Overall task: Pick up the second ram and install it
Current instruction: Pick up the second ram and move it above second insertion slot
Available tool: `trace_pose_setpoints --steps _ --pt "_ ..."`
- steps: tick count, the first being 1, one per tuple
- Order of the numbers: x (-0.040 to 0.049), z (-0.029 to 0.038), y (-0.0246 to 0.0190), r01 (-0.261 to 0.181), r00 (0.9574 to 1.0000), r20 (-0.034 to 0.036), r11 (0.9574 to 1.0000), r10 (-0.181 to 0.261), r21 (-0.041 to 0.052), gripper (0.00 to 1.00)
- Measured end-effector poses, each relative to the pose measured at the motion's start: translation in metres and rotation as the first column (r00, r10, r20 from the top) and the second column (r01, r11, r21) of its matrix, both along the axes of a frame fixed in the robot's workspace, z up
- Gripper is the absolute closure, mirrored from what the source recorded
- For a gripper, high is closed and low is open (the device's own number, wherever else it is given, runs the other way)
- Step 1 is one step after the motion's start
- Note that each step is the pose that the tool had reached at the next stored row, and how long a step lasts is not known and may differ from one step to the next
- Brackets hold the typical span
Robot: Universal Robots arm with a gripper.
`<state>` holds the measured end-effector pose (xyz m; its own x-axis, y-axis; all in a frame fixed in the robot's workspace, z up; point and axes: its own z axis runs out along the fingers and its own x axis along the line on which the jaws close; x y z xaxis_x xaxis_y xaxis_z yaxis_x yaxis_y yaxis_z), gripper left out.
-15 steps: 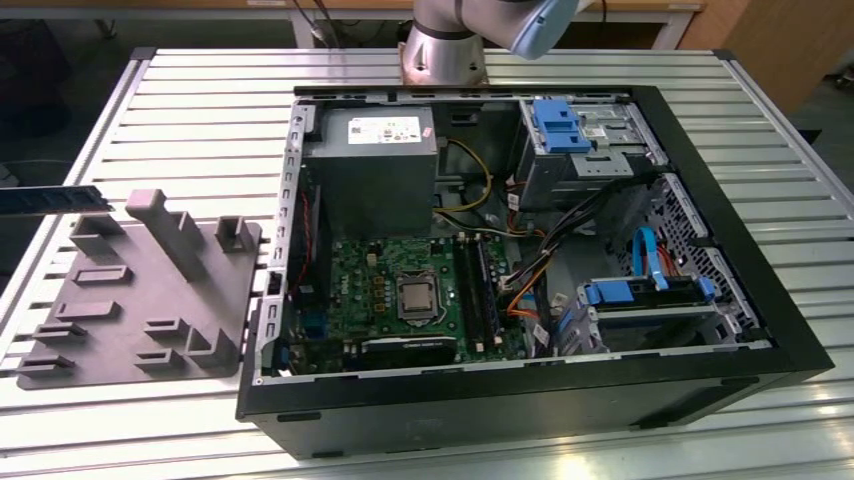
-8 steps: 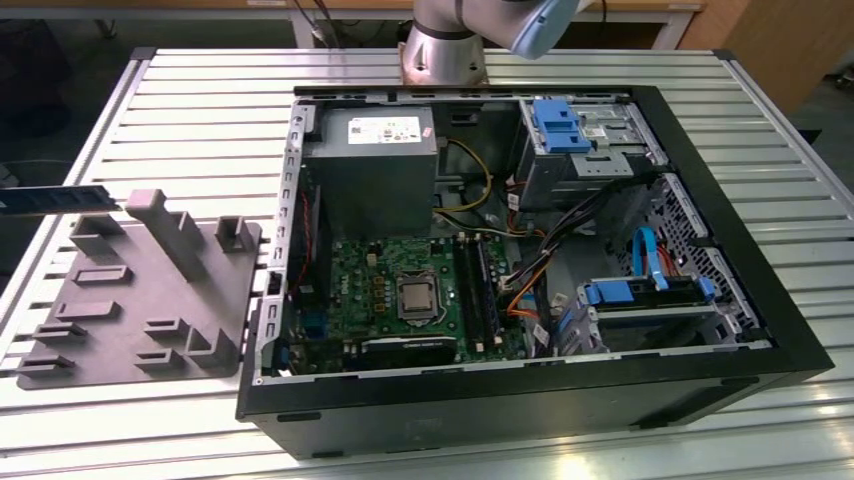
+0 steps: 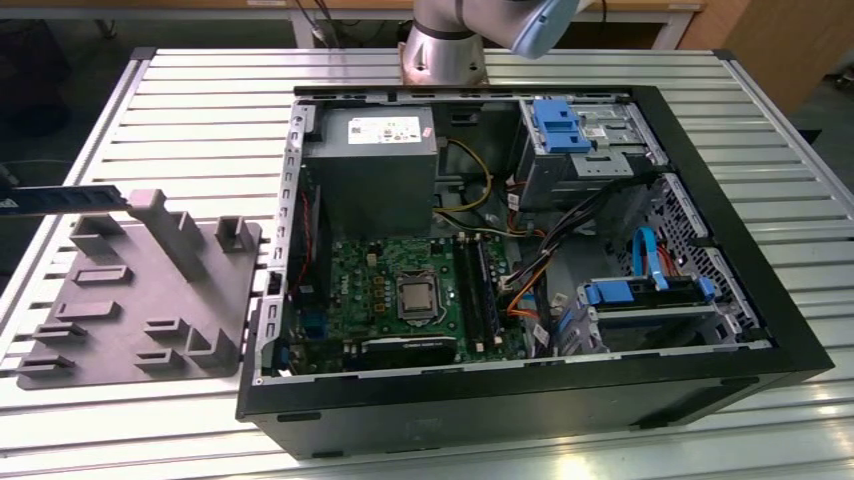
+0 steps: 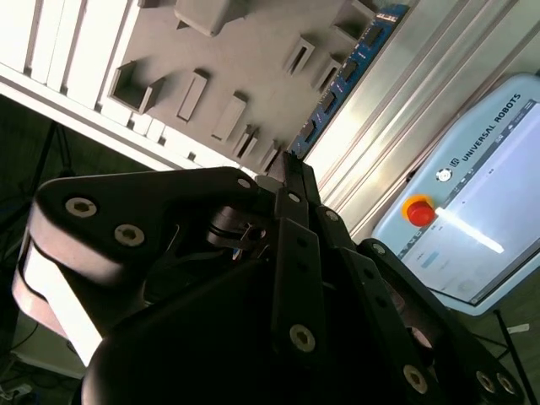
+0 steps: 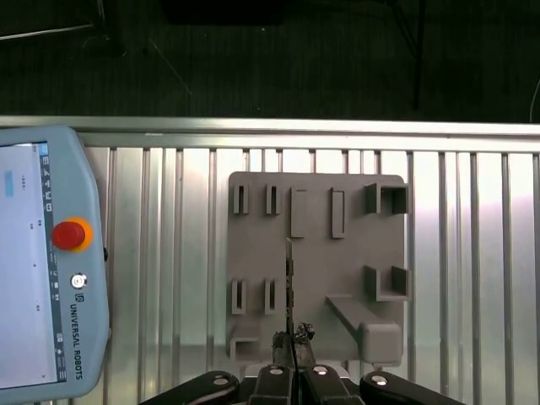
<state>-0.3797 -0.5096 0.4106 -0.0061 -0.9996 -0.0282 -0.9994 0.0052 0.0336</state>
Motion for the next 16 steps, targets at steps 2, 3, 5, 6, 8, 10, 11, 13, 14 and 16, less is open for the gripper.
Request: trace_pose_setpoints --steps 2,3,5,6,8,10,11,13,14,16 --pt "0.0020 0.0000 0.0000 0.000 1.0000 0.0000 1.0000 0.000 0.0001 0.89" --pt "0.0030 0.0000 0.0000 0.000 1.0000 0.0001 1.0000 0.000 0.0000 0.89" --pt "0.0050 0.0000 0.0000 0.000 1.0000 0.0001 1.0000 0.000 0.0001 0.89" --pt "0.0058 -0.0001 0.0000 0.000 1.0000 0.0001 1.0000 0.000 0.0001 0.89" --pt "0.0076 0.0000 0.0000 0.000 1.0000 0.0000 1.0000 0.000 0.0000 0.89" --pt "0.0096 0.0000 0.0000 0.000 1.0000 0.0000 1.0000 0.000 0.0000 0.89" --pt "0.0104 0.0000 0.0000 0.000 1.0000 0.0001 1.0000 0.000 0.0001 0.89" --pt "0.0118 0.0000 0.0000 0.000 1.0000 0.0000 1.0000 0.000 0.0000 0.89" --pt "0.0126 0.0000 0.0000 0.000 1.0000 0.0000 1.0000 0.000 0.0000 0.89" --pt "0.0147 0.0000 0.0000 0.000 1.0000 0.0001 1.0000 0.000 0.0000 0.89"
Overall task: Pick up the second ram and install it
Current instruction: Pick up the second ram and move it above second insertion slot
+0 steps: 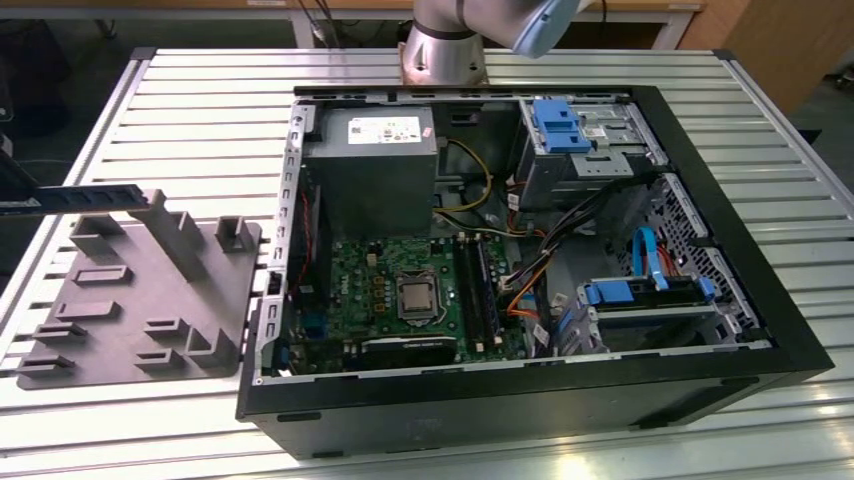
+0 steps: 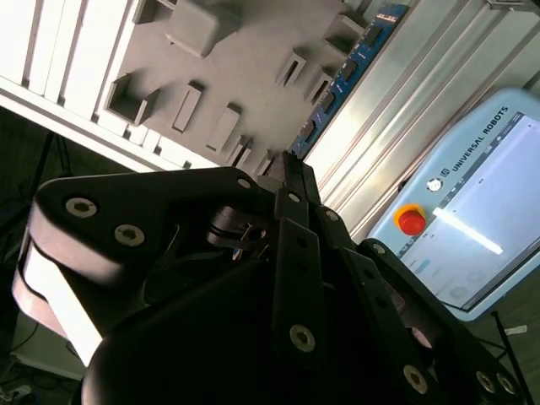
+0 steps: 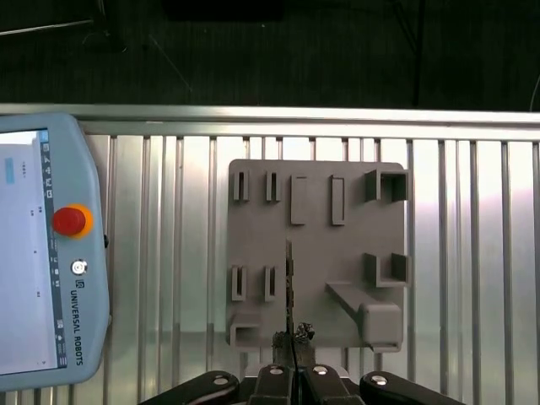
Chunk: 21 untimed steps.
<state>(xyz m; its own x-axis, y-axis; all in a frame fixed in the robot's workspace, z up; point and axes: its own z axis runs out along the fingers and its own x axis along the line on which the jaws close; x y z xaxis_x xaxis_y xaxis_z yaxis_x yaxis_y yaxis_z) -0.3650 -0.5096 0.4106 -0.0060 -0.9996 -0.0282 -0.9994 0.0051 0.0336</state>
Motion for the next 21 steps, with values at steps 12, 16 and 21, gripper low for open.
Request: trace_pose_setpoints --steps 12,16,21 --pt "0.0089 0.0000 0.0000 0.000 1.0000 0.0000 1.0000 0.000 0.0000 0.89" --pt "0.0116 0.0001 0.0000 0.000 1.0000 -0.0001 1.0000 0.000 -0.0001 0.89" --pt "0.0153 0.0000 0.0000 0.000 1.0000 0.0000 1.0000 0.000 0.0000 0.89"
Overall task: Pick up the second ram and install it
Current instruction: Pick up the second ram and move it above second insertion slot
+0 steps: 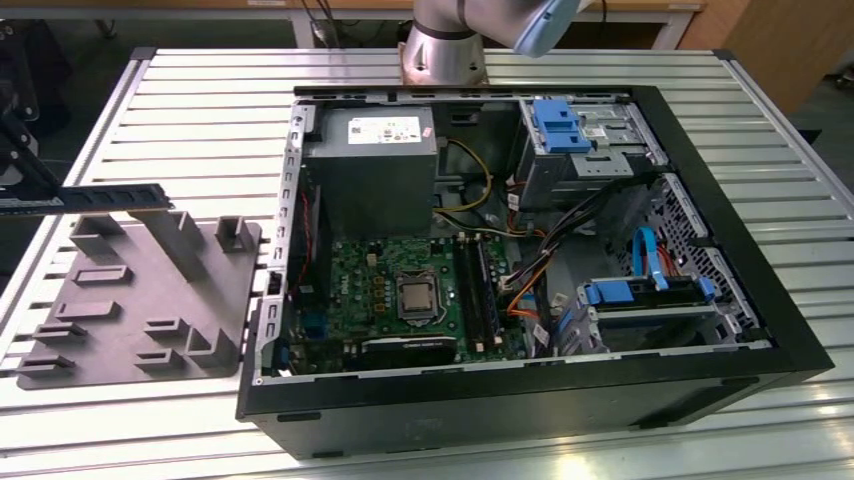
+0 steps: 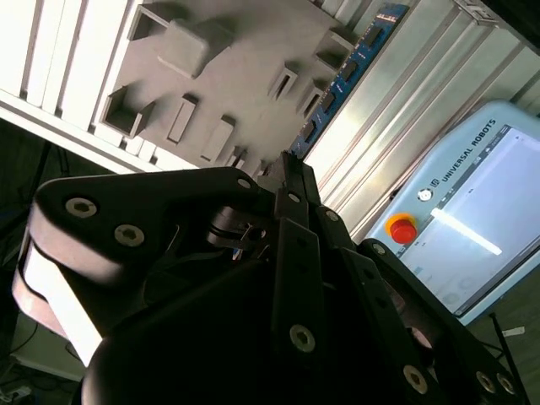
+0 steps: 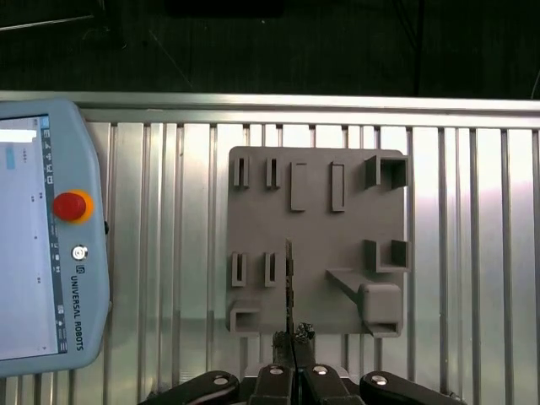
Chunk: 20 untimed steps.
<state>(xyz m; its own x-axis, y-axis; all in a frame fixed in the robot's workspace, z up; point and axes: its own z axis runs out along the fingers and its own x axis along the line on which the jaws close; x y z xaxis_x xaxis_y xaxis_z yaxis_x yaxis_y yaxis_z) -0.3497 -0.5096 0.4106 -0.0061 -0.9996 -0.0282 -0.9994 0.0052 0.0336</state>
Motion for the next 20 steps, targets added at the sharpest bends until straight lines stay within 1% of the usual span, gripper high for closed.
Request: trace_pose_setpoints --steps 10,20 --pt "0.0065 0.0000 0.0000 0.000 1.0000 0.0000 1.0000 0.000 0.0000 0.89" --pt "0.0111 0.0000 0.0000 0.000 1.0000 0.0000 1.0000 0.000 0.0000 0.89"
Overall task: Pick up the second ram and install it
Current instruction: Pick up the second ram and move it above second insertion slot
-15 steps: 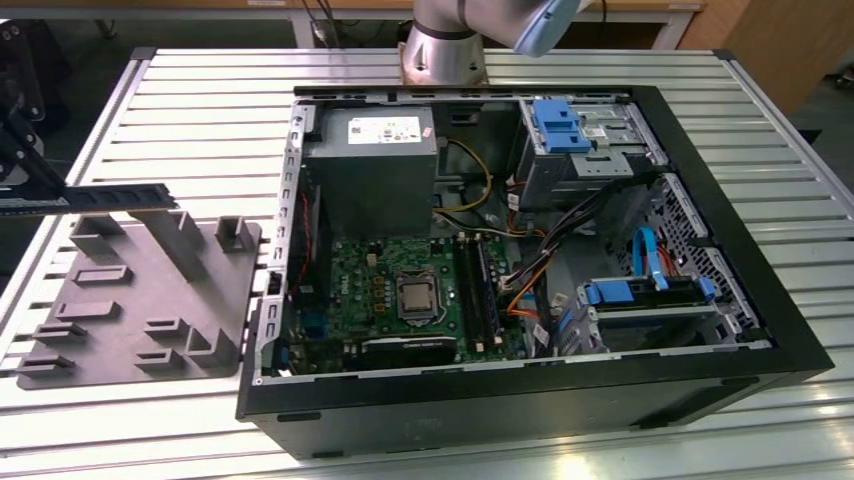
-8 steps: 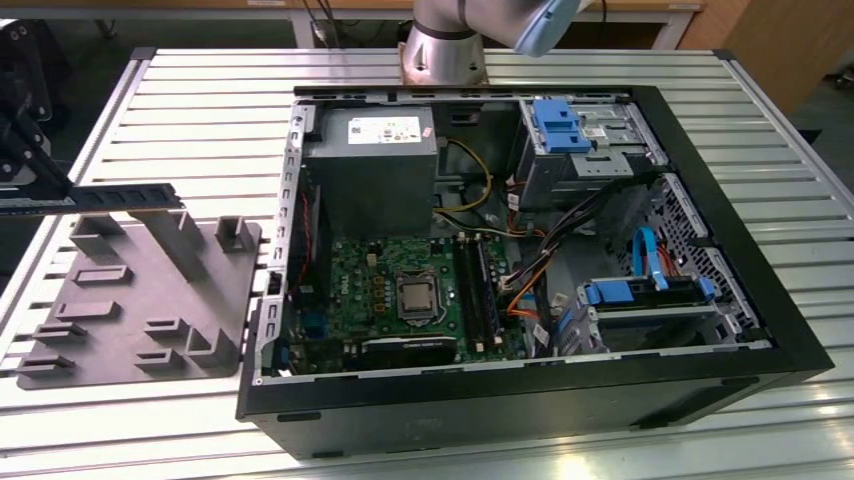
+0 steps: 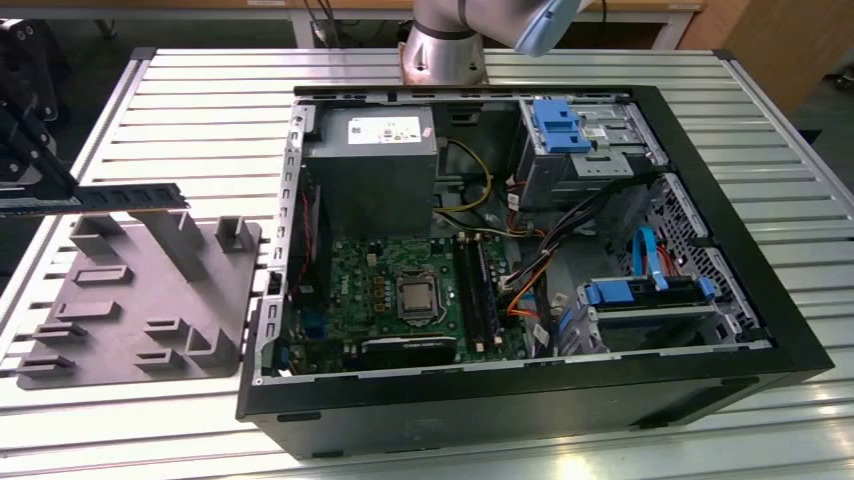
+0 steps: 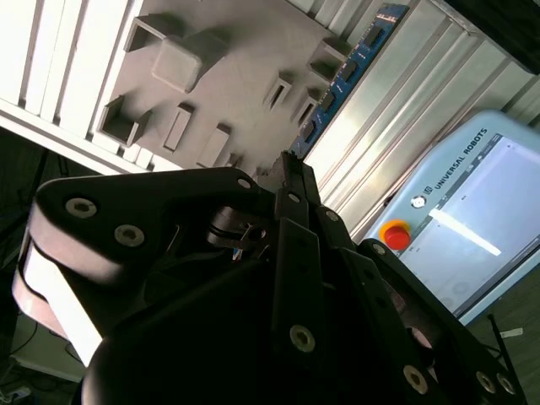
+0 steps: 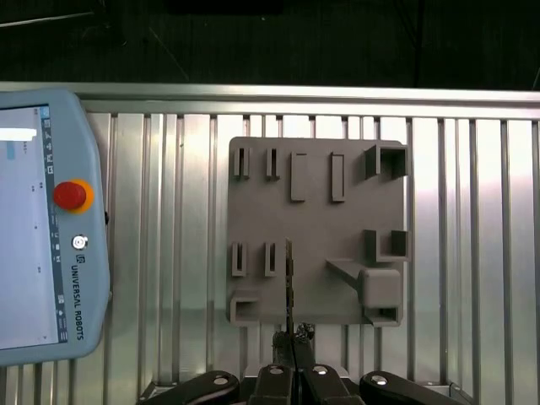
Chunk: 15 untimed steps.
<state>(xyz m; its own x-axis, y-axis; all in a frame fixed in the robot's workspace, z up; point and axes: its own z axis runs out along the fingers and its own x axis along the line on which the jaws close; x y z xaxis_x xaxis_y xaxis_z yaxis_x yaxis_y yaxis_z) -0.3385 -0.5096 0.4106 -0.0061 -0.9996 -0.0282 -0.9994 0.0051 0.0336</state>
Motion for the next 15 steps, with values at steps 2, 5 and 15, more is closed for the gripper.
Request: trace_pose_setpoints --steps 2,5,15 --pt "0.0015 0.0000 0.0000 0.000 1.0000 -0.0001 1.0000 0.000 0.0000 0.89" --pt "0.0032 0.0000 0.0000 0.000 1.0000 0.0000 1.0000 0.000 0.0000 0.89" --pt "0.0116 0.0000 0.0000 0.000 1.0000 0.0000 1.0000 0.000 0.0000 0.89"
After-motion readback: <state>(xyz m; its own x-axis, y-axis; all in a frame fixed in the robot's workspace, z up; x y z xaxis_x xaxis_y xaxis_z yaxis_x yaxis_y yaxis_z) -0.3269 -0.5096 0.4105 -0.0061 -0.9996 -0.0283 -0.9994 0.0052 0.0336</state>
